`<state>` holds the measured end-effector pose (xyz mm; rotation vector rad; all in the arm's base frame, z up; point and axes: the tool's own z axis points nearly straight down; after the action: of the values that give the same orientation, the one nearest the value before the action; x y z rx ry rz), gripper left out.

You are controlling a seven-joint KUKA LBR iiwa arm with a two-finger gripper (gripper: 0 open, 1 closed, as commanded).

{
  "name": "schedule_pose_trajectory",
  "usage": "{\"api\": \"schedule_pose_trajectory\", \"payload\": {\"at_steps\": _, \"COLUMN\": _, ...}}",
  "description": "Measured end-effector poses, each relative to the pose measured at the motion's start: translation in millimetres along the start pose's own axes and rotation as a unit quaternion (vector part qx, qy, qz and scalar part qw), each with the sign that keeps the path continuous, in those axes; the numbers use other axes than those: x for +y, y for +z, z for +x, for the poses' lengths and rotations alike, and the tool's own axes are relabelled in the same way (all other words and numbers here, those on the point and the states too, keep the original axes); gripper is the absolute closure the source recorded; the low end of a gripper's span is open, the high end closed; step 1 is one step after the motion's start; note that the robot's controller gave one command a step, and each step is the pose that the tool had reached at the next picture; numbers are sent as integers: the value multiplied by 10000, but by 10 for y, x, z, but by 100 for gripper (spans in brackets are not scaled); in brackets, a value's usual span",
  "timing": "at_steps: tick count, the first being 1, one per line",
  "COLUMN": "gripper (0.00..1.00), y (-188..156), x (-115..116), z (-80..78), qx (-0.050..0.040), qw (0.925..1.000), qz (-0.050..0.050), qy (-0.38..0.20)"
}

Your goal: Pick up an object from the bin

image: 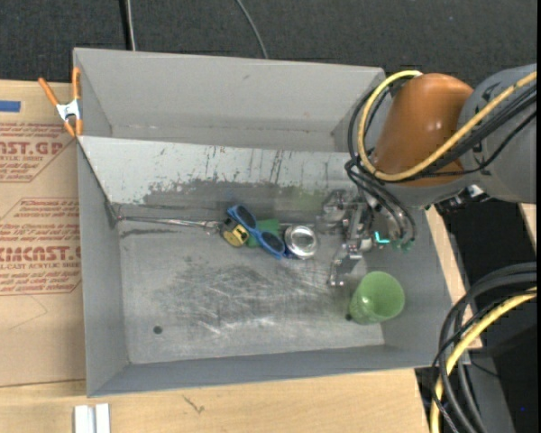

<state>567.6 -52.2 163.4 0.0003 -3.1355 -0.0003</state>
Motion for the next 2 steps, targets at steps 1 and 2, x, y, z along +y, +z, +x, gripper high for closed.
{"api": "schedule_pose_trajectory", "payload": {"at_steps": 1, "gripper": 0, "y": 744, "x": 758, "z": -238, "qx": -21, "qw": 9763, "qz": 1, "qy": -2162}}
{"api": "schedule_pose_trajectory", "payload": {"at_steps": 2, "gripper": 0, "y": 728, "x": 1400, "z": -13, "qx": -35, "qw": 8936, "qz": -1, "qy": -4488}}
